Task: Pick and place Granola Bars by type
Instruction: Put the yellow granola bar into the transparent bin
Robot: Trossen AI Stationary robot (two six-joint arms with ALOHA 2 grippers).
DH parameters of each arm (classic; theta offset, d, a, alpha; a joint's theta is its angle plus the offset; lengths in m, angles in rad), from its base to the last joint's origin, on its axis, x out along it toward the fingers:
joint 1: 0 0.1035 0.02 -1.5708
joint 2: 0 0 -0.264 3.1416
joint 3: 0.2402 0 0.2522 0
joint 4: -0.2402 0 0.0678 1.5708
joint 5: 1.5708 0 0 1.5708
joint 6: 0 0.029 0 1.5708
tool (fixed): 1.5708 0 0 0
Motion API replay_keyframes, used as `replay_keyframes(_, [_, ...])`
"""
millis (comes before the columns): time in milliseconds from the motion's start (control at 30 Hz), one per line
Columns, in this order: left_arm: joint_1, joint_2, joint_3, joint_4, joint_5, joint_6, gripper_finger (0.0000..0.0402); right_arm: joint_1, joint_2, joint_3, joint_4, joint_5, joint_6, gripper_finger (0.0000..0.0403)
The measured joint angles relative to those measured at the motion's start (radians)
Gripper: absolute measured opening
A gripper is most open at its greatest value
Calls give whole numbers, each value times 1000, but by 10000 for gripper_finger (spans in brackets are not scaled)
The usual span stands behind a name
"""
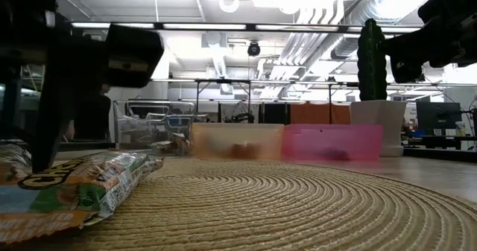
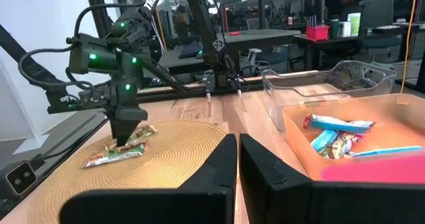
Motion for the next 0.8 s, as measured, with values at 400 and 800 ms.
replay_keyframes(400, [0,17,1,-4,-7,0,183,0,0,0,0,0,0,0])
replay_keyframes(800, [0,18,1,-10,-7,0,85,0,0,0,0,0,0,0])
